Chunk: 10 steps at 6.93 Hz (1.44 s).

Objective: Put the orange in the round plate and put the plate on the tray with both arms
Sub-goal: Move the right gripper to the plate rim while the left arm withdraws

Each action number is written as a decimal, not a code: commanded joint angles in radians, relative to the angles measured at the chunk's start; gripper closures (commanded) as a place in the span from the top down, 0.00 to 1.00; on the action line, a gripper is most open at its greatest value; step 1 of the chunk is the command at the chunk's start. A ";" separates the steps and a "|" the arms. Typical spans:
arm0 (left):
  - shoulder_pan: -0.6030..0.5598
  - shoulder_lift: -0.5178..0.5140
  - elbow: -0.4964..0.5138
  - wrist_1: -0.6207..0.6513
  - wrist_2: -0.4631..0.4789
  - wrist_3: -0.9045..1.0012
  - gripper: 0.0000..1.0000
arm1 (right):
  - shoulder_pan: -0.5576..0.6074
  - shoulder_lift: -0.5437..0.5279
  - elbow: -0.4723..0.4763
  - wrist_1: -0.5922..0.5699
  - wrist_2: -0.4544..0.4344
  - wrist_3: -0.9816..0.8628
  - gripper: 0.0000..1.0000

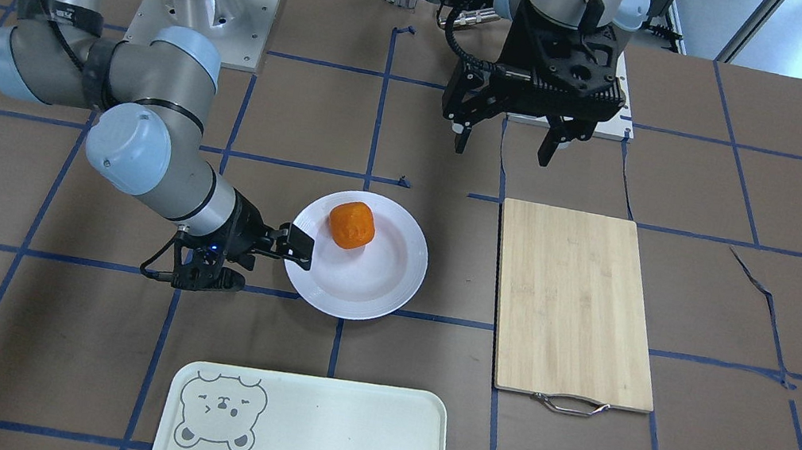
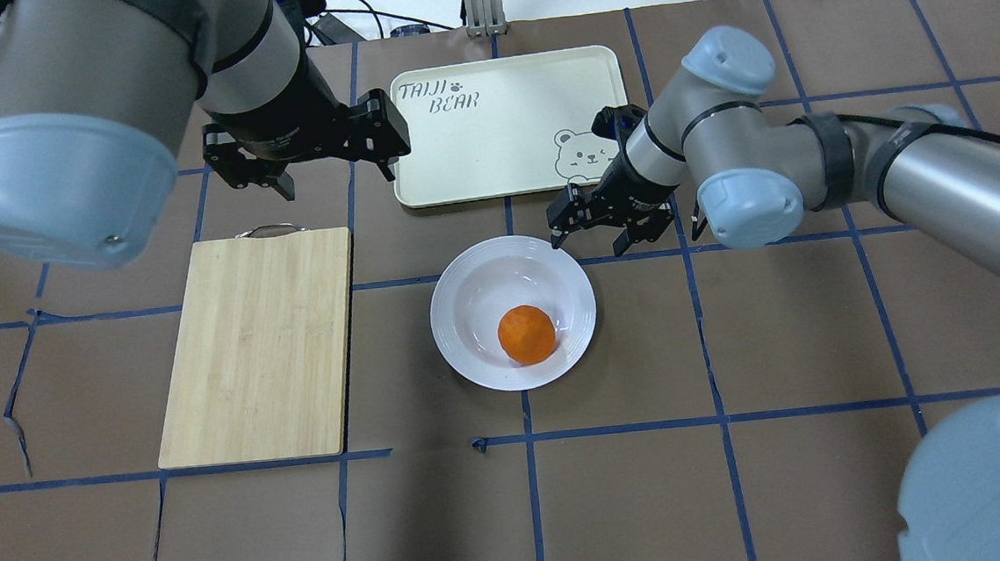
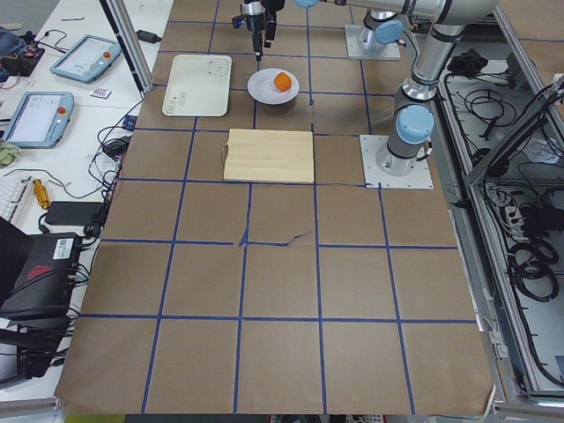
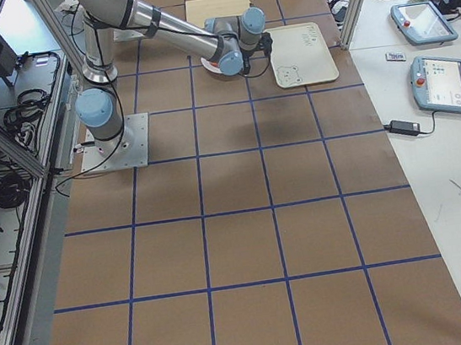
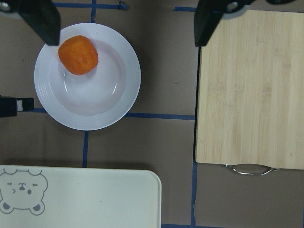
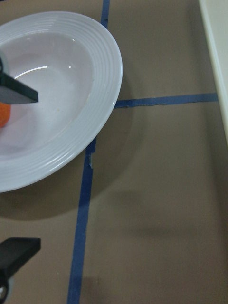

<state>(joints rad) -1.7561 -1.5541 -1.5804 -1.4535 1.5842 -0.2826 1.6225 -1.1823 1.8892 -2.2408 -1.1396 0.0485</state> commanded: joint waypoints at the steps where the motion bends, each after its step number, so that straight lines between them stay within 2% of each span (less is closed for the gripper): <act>1: 0.085 0.023 -0.010 -0.022 0.003 0.006 1.00 | 0.000 0.020 0.070 -0.105 0.007 0.005 1.00; 2: 0.099 0.020 0.000 -0.010 0.003 0.029 1.00 | 0.003 0.023 0.080 -0.121 0.027 0.005 1.00; 3: 0.107 0.023 0.013 -0.019 0.003 0.098 1.00 | 0.002 0.023 0.088 -0.115 0.065 0.010 0.95; 4: 0.125 0.023 0.019 -0.019 -0.006 0.136 1.00 | 0.003 0.024 0.106 -0.126 0.101 0.014 0.72; 6: 0.128 0.028 0.042 -0.108 -0.021 0.253 1.00 | 0.004 0.023 0.137 -0.129 0.109 0.030 0.61; 7: 0.130 0.026 0.046 -0.111 -0.018 0.255 1.00 | 0.004 0.021 0.136 -0.117 0.109 0.063 0.40; 8: 0.130 0.028 0.042 -0.111 -0.021 0.258 1.00 | 0.002 0.023 0.139 -0.112 0.107 0.071 0.28; 9: 0.130 0.028 0.039 -0.110 -0.023 0.257 1.00 | 0.000 0.023 0.130 -0.114 0.133 0.077 0.10; 10: 0.132 0.028 0.040 -0.110 -0.023 0.257 1.00 | -0.004 0.021 0.125 -0.115 0.183 0.105 0.00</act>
<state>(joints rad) -1.6257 -1.5264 -1.5401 -1.5629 1.5624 -0.0270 1.6226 -1.1603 2.0200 -2.3553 -1.0020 0.1284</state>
